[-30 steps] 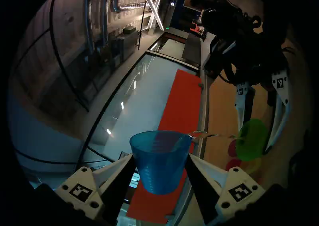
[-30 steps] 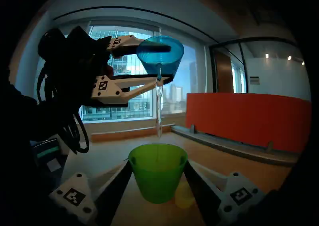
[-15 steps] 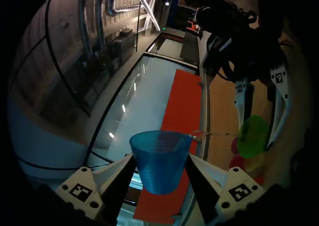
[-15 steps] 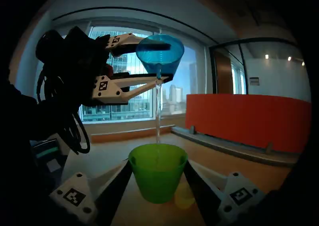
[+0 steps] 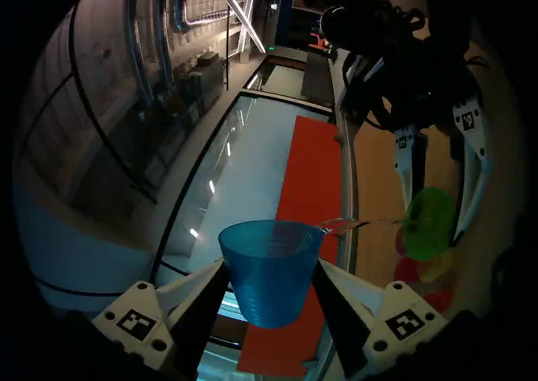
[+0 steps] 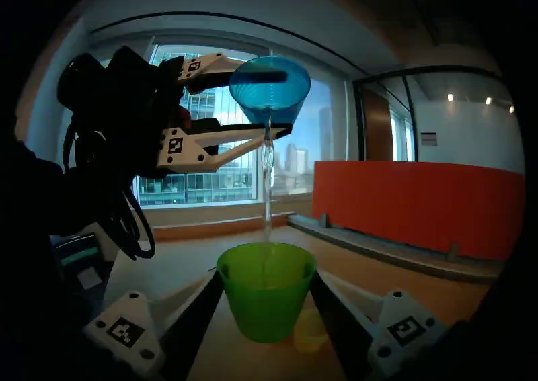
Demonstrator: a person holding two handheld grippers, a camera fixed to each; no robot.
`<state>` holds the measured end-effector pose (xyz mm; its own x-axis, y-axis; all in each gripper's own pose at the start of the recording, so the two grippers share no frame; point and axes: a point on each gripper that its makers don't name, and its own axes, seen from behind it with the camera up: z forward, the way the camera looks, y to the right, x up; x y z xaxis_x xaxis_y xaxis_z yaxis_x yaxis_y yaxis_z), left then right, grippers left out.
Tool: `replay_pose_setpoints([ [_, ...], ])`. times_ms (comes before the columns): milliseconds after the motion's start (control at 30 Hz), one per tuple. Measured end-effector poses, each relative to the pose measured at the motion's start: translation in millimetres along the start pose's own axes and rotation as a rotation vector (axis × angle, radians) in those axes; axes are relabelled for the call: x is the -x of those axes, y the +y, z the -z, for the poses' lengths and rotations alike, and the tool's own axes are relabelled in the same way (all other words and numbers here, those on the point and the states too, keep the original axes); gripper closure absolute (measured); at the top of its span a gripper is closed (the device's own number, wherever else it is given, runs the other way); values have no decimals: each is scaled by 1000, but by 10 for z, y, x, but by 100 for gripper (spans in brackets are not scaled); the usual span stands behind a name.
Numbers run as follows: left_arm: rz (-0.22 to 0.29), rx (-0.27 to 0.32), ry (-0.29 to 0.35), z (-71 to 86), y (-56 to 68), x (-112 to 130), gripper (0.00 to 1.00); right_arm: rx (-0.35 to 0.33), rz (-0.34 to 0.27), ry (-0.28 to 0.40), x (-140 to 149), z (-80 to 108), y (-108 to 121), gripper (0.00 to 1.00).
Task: Pour water
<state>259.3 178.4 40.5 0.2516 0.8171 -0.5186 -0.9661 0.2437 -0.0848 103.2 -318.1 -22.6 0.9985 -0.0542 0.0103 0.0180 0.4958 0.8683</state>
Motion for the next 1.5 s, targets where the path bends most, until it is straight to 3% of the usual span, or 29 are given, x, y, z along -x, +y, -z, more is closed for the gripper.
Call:
replay_pose_setpoints([
  [667, -84, -4, 11, 45, -141, -70, 19, -2, 1, 5, -10, -24, 0, 11],
  [1500, -189, -6, 26, 29, -110, -133, 19, 0, 0, 11, -17, -10, 4, 11],
])
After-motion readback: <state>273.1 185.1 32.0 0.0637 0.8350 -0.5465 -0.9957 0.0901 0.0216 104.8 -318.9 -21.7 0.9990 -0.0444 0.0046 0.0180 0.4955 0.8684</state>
